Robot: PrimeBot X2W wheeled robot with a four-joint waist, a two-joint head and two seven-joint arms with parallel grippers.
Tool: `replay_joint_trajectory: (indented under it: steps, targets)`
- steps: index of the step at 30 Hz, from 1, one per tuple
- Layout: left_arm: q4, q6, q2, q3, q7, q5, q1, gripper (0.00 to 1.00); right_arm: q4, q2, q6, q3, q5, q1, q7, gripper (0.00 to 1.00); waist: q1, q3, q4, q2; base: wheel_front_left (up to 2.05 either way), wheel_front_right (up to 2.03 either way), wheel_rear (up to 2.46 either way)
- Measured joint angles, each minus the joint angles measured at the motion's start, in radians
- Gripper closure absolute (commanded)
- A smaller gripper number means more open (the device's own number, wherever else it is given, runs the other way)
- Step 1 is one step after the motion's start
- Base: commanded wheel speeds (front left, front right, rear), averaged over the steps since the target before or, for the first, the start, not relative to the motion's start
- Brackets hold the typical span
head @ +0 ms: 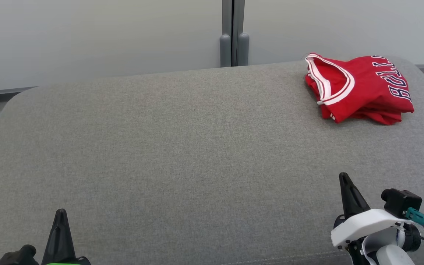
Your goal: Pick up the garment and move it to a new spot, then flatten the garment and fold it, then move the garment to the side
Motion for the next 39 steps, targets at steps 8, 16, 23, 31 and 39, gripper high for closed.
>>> replay_joint_trajectory:
  steps: [8,16,23,31,39]
  targets:
    - [-0.009,-0.001,-0.002,-0.021,0.018,-0.144,-0.003,1.0,-0.021,0.002,0.0,-0.031,0.134,0.008,0.048,1.0,0.0,0.002,0.002,0.0,0.0,0.0,0.0]
    - [-0.012,-0.008,-0.004,-0.033,0.04,-0.278,-0.006,1.0,-0.038,0.005,0.0,-0.059,0.258,0.014,0.09,1.0,0.0001,0.004,0.004,0.0,0.0,0.0,0.0]
    - [-0.016,-0.009,-0.005,-0.047,0.057,-0.384,-0.018,1.0,-0.053,0.007,0.0,-0.082,0.359,0.025,0.124,1.0,0.0,0.006,0.005,0.0,0.0,0.0,0.0]
    - [-0.019,-0.01,-0.006,-0.058,0.072,-0.498,-0.021,1.0,-0.067,0.01,0.0,-0.105,0.462,0.029,0.161,1.0,0.0,0.008,0.007,0.0,0.0,0.0,0.0]
    - [-0.023,-0.013,-0.007,-0.068,0.088,-0.59,-0.031,1.0,-0.079,0.012,0.0,-0.125,0.55,0.035,0.191,1.0,0.0001,0.01,0.009,0.0,0.0,0.0,0.0]
